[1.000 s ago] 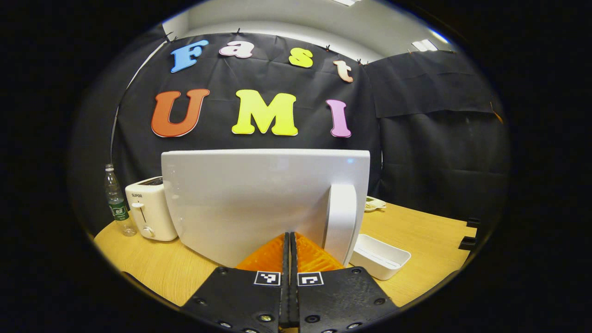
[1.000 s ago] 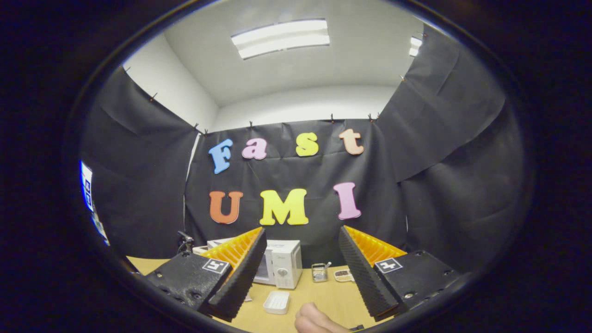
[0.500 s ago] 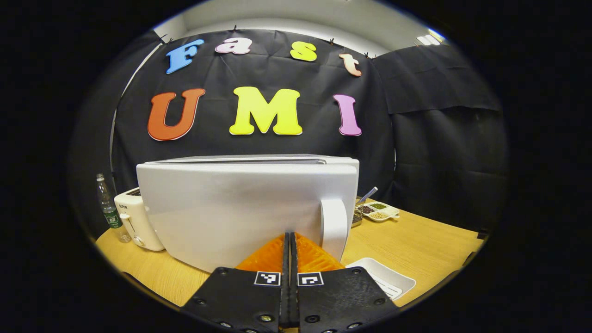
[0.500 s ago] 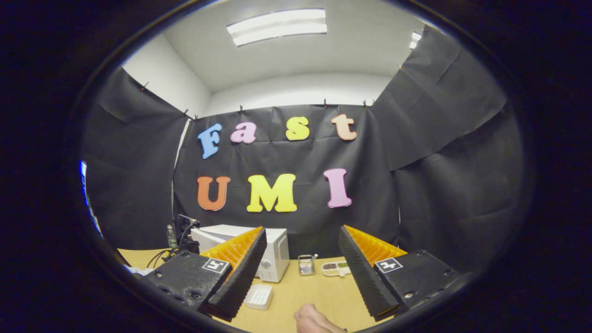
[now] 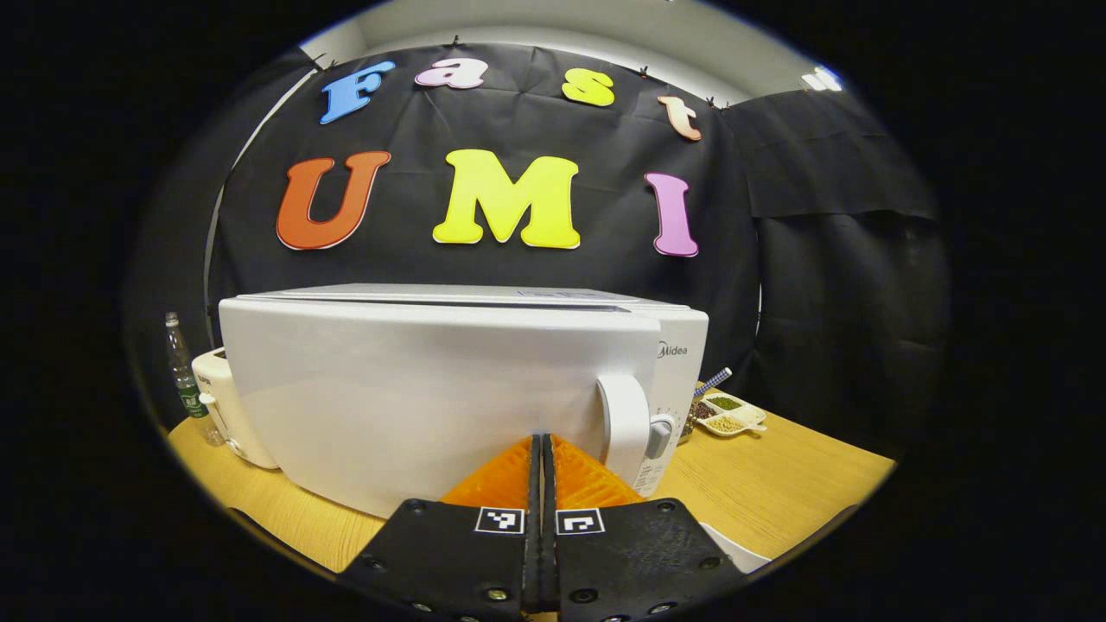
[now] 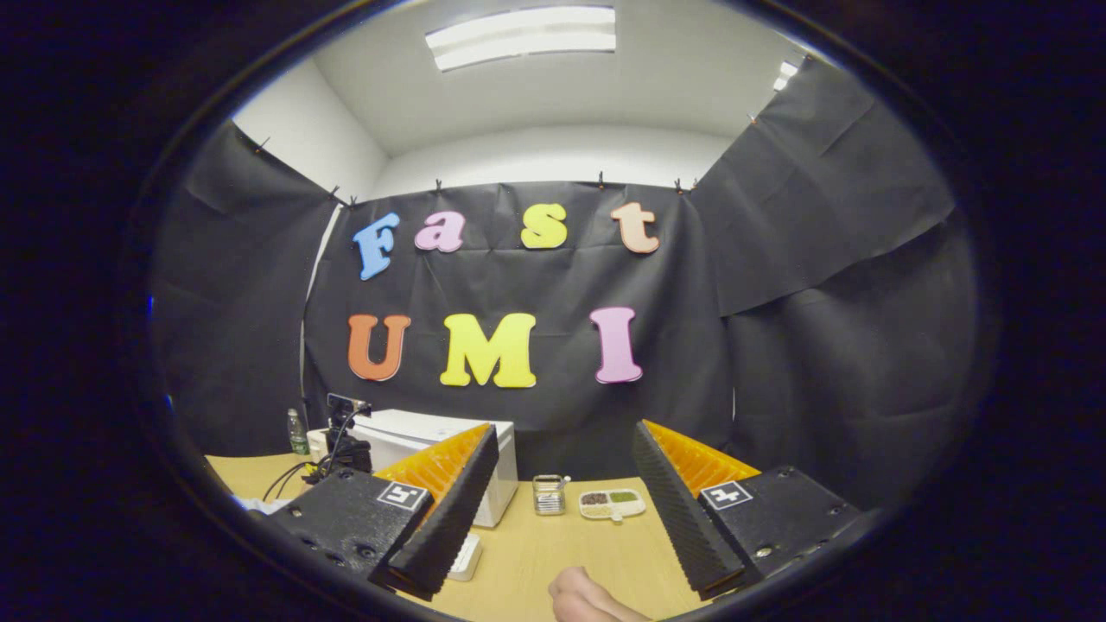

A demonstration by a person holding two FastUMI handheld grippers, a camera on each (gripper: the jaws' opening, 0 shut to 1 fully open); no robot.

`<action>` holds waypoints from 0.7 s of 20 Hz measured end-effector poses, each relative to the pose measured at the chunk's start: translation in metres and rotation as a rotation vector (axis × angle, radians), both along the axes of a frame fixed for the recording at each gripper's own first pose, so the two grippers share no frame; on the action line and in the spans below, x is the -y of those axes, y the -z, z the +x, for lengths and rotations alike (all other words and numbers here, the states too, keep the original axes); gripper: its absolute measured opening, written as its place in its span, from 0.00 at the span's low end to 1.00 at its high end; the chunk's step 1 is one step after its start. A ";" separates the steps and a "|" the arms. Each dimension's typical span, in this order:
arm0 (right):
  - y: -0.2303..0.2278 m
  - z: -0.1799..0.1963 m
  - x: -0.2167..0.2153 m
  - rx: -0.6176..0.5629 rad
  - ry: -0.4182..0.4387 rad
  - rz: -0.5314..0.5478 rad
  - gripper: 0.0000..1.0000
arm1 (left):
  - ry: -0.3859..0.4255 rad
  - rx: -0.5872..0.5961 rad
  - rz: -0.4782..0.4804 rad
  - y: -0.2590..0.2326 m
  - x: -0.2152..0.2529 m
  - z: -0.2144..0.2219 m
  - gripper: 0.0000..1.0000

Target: Open the microwave oven with the left hand, put the food in, and close the microwave oven.

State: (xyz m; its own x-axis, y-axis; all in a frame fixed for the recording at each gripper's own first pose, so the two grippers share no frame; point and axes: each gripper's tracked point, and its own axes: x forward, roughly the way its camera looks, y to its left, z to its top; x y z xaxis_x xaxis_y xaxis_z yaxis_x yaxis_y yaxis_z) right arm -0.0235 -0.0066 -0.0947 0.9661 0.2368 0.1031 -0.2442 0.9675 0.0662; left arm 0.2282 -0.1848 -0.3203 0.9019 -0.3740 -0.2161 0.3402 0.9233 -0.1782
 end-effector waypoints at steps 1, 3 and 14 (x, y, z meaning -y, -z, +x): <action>0.000 0.002 0.002 0.002 0.003 0.003 0.99 | -0.011 0.000 -0.003 0.001 0.003 0.010 0.00; 0.002 0.006 0.006 -0.002 0.013 0.010 0.91 | -0.034 -0.032 0.014 0.005 0.003 0.016 0.00; 0.013 0.002 0.014 -0.055 0.075 0.007 0.91 | -0.110 -0.084 -0.015 0.006 0.004 0.020 0.00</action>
